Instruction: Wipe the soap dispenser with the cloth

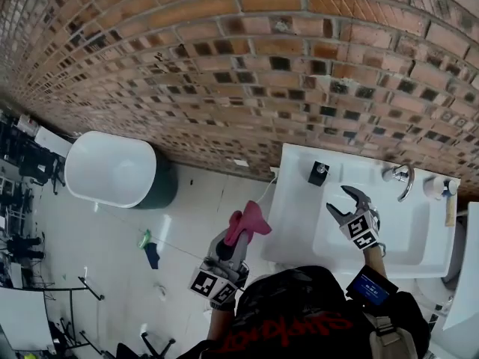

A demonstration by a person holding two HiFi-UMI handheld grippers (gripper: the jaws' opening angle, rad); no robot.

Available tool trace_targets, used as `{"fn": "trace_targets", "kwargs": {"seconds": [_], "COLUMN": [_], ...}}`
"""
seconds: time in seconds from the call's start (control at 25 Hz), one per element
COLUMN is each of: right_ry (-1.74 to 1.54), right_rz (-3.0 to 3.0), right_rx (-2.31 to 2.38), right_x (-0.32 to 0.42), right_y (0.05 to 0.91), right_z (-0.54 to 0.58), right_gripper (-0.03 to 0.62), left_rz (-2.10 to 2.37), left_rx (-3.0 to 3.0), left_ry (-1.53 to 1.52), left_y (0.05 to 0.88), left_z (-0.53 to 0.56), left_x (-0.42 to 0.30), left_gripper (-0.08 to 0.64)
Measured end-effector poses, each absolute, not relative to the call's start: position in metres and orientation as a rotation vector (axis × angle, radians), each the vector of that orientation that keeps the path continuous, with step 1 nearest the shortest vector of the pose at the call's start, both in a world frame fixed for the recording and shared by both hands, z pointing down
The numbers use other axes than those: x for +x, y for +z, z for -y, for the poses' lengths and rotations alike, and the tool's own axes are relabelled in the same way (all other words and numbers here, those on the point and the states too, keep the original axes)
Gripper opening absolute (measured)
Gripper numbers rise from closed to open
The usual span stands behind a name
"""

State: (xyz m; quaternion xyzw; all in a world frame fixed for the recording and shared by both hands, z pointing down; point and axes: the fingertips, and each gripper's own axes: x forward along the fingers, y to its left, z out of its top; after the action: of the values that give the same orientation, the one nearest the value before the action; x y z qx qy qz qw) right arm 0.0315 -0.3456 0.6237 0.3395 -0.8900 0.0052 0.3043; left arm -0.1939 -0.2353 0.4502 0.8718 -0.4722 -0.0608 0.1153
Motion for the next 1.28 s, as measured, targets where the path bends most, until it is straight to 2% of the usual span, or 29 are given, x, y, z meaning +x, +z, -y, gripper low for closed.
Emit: {"fn": "trace_targets", "kwargs": {"seconds": [0.08, 0.48, 0.56, 0.6, 0.68, 0.8, 0.96, 1.12, 1.28], "right_ry": [0.068, 0.202, 0.195, 0.187, 0.167, 0.218, 0.297, 0.116, -0.029], "right_rz": [2.304, 2.157, 2.107, 2.097, 2.086, 2.183, 2.529, 2.752, 2.854], "right_rx": [0.866, 0.685, 0.670, 0.662, 0.650, 0.657, 0.631, 0.533, 0.476], "right_x": [0.042, 0.009, -0.003, -0.009, -0.016, -0.022, -0.043, -0.060, -0.072], "right_y": [0.667, 0.781, 0.795, 0.799, 0.799, 0.770, 0.668, 0.558, 0.490], "right_z": [0.370, 0.472, 0.478, 0.479, 0.475, 0.462, 0.432, 0.371, 0.311], "right_gripper": [0.335, 0.416, 0.399, 0.338, 0.329, 0.325, 0.318, 0.317, 0.316], "left_rz": [1.456, 1.733, 1.769, 1.781, 1.786, 1.741, 1.619, 1.463, 1.290], "left_rx": [2.514, 2.313, 2.273, 2.258, 2.244, 2.282, 2.391, 2.494, 2.637], "left_ry": [-0.151, -0.041, -0.039, -0.042, -0.060, -0.098, -0.136, -0.180, -0.223], "left_y": [0.453, 0.475, 0.478, 0.480, 0.483, 0.480, 0.473, 0.465, 0.442], "left_z": [0.238, 0.238, 0.232, 0.229, 0.225, 0.230, 0.238, 0.240, 0.239], "left_x": [-0.199, -0.224, -0.230, -0.231, -0.231, -0.223, -0.209, -0.195, -0.181], "left_gripper": [0.051, 0.051, 0.051, 0.051, 0.051, 0.051, 0.051, 0.051, 0.051]}}
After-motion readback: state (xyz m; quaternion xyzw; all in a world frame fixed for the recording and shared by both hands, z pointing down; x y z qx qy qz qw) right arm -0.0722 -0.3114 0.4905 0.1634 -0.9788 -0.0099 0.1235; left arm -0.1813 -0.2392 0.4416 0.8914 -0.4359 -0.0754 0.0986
